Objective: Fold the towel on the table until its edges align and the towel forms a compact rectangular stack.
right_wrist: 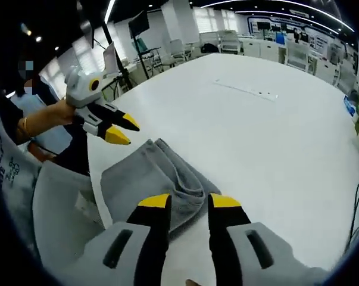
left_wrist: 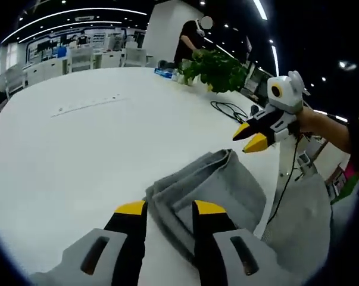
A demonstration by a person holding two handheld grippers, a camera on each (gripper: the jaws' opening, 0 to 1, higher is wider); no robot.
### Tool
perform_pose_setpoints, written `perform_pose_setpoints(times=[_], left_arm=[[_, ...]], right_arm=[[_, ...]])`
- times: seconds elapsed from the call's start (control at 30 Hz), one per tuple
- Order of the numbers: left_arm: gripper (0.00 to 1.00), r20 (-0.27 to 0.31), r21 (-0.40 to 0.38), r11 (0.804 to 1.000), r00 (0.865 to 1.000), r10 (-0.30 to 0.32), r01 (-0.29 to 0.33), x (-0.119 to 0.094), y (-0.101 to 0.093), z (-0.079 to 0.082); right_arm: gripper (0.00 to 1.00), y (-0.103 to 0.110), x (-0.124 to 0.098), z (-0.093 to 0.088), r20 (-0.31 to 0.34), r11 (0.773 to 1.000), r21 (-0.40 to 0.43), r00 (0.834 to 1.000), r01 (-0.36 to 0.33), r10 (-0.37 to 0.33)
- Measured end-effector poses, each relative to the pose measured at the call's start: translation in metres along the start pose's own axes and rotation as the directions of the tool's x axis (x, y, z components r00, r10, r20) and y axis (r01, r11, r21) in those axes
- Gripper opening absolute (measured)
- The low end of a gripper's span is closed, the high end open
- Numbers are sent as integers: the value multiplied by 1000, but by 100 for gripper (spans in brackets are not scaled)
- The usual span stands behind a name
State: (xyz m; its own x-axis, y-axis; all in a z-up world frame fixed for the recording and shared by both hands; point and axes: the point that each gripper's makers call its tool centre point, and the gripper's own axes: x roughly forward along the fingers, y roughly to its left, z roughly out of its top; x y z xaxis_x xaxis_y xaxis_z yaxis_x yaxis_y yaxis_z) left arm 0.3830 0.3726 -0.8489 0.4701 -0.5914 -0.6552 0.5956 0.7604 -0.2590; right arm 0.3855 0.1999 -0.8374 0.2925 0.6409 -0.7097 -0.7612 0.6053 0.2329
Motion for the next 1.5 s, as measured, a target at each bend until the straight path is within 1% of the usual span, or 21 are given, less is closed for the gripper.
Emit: perform_pose_setpoints(times=[0.2,0.27,0.33,0.4,0.47,0.63,0.7,0.73,0.83,0.93,1.03,1.2,1.33,1.5], left_arm=[[35,2,-27,1000,1000,-11,11,-3,-8,-12],[37,17,-5,1000,1000,-18,18,-5,-13,-14],[39,15,-7,1000,1000,-25,25,-5,-16,-17],[41,24,1,999,999,-44,44,-7,-22,-19],[43,28,6,998,998,-58,57,-9,-26,-21],[47,4,9,997,997,-79,79,-10,-37,-35],[48,-6,9,996,996,-88,88,-10,-41,-41],[49,-10,11,996,996,-93,93,-10,-43,-43],[51,-33,41,993,994,-108,110,-12,-52,-52],[53,-71,74,990,991,-117,122,-13,-59,-63],[54,-85,92,988,989,-119,127,-14,-64,-69],[55,-113,126,983,986,-120,134,-11,-69,-80],[55,-139,139,981,984,-114,134,-7,-72,-89],[55,-168,175,976,981,-96,126,-2,-74,-95]], right_arm=[[27,15,-3,-18,4,999,46,1000,-11,11],[28,20,-4,-23,7,999,51,1000,-18,18],[29,28,-5,-27,12,998,47,999,-32,31],[31,37,-7,-30,18,999,30,999,-45,44],[32,42,-8,-33,20,999,13,999,-47,47],[37,54,-8,-44,15,998,-11,998,-64,64],[38,60,-7,-50,5,997,-21,997,-72,72],[38,64,-6,-53,-3,996,-39,997,-79,79],[41,71,-4,-62,-24,994,-75,996,-84,82],[42,77,-2,-71,-48,991,-106,996,-86,81],[42,83,1,-80,-67,988,-125,994,-91,83],[43,89,6,-87,-82,983,-165,995,-76,63],[44,87,11,-92,-105,977,-205,994,-54,33],[44,85,19,-97,-119,970,-242,993,-29,0]])
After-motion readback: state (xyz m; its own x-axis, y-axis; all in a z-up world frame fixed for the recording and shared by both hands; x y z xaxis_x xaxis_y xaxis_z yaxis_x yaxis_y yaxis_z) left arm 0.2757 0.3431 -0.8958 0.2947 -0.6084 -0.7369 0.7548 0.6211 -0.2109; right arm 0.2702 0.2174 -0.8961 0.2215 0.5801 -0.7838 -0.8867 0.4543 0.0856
